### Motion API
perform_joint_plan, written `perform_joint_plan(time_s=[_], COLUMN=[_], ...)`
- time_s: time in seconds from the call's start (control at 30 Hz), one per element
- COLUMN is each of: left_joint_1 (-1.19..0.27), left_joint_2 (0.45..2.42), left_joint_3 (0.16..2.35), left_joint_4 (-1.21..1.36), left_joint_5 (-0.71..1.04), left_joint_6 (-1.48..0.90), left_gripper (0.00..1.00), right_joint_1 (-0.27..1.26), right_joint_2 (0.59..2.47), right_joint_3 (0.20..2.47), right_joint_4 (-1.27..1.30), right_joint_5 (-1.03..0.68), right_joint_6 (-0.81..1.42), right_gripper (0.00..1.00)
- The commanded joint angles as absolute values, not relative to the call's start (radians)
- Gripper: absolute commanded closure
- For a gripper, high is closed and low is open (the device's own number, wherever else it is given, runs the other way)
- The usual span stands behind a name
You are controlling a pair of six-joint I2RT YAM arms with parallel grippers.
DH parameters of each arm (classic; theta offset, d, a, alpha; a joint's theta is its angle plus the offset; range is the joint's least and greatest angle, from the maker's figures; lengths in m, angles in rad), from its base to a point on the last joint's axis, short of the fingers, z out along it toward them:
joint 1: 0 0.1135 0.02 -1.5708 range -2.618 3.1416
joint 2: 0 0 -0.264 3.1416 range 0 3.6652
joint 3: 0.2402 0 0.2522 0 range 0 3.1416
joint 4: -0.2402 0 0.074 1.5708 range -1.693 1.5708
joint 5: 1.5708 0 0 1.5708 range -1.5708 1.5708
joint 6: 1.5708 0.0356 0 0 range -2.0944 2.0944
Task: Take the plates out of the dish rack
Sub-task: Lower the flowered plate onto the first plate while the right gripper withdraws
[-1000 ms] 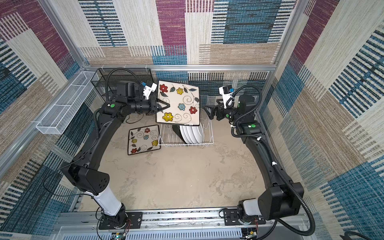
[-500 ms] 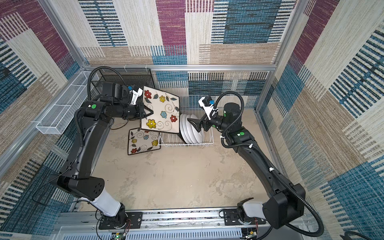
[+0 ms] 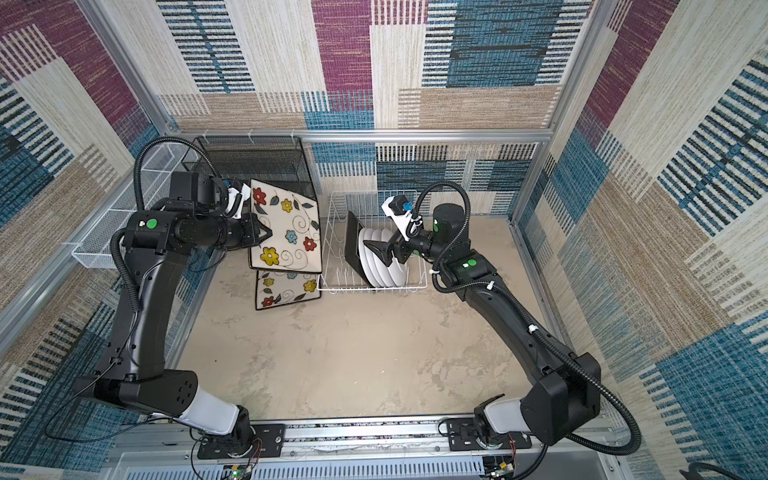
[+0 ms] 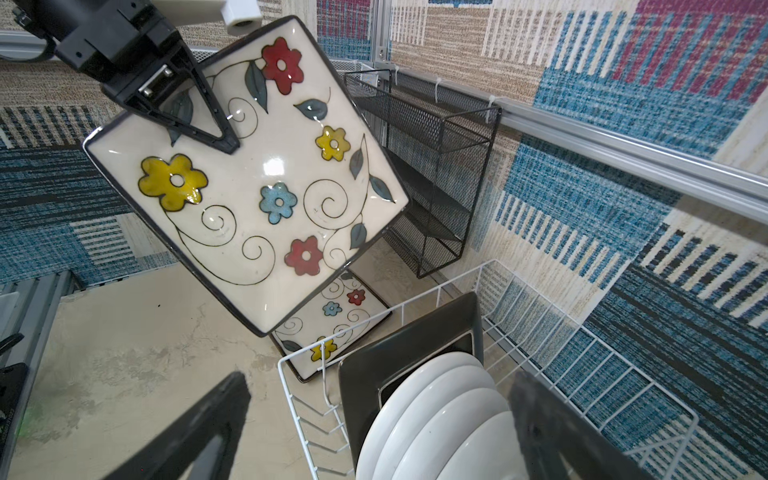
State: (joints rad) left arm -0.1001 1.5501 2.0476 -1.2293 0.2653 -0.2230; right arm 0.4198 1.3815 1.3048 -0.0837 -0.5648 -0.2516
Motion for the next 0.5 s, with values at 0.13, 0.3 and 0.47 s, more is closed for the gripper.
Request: perform_joint_plan(time_s=[0.13,0.3,0.47], left_joint_1=[-0.074,-0.064,-0.057], left_joint_2=[1.537,1.551,1.580], left_joint_3=[2.022,1.977,1.937], left_joint_4=[-1.177,-1.178,-1.166], left_joint_5=[0.164,0.126,0.112], left_joint_6=[-0.163,-0.153,-0.149], left_gripper=[1.00,1.00,1.00], right_joint_1=[0.433,0.436,0.437], right_joint_2=[1.391,1.402,1.410], right_joint_3=[1.319,1.329,1.339], right_joint_4=[-0.103,-0.116,-0.132], right_joint_5=[-0.533,-0.525,-0.526], right_joint_6=[-0.267,-0.262,-0.253], right_gripper=[0.00,0.00,0.00])
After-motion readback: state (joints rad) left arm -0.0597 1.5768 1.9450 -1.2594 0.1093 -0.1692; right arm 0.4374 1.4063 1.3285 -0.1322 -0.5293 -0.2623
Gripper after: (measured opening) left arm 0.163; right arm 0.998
